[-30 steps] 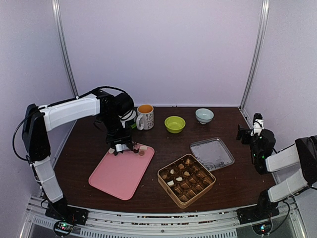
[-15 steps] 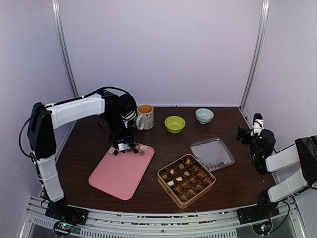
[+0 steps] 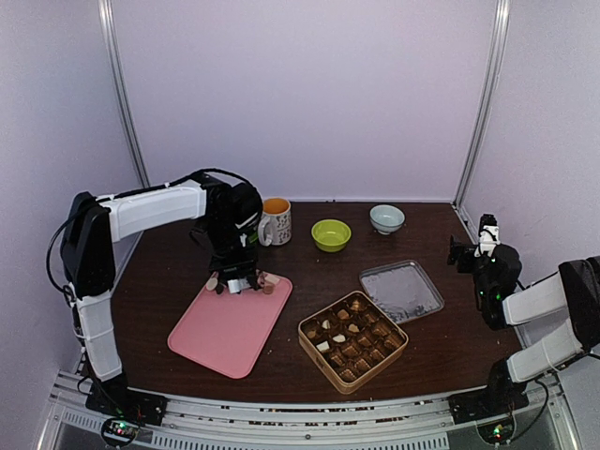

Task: Pack the chocolate
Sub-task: Pick up the fake chocolate from the plate.

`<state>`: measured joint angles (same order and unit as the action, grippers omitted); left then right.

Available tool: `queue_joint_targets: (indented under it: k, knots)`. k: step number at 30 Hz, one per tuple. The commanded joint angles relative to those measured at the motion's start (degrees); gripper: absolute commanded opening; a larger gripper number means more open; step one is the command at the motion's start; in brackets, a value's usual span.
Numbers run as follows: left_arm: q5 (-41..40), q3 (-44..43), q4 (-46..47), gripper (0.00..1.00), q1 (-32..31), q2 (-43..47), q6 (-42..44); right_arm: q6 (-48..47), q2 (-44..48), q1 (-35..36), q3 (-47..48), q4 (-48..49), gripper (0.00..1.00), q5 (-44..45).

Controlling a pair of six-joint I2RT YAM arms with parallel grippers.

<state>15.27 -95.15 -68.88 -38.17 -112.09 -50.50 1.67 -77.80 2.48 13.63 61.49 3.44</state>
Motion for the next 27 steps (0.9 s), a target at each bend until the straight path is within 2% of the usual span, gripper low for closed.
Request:
queue_joint_targets:
  k: [1,7,20,27]
  knots:
    - [0.1,-2.1,-1.4,0.34,0.5,-0.6,1.6,-0.1,-0.1,-0.2,0.7,0.9,1.00,-0.1]
    - [-1.7,-3.4,-4.6,0.31,0.5,2.5,4.4,-0.1,-0.1,-0.2,0.7,1.0,1.00,-0.1]
    - [2.1,-2.0,-7.3,0.30,0.5,13.7,9.1,-0.1,-0.1,-0.2,0.7,0.9,1.00,-0.1]
    - [0.2,3.2,-7.0,0.30,0.3,22.1,14.4,-0.1,-0.1,-0.2,0.8,0.9,1.00,-0.1]
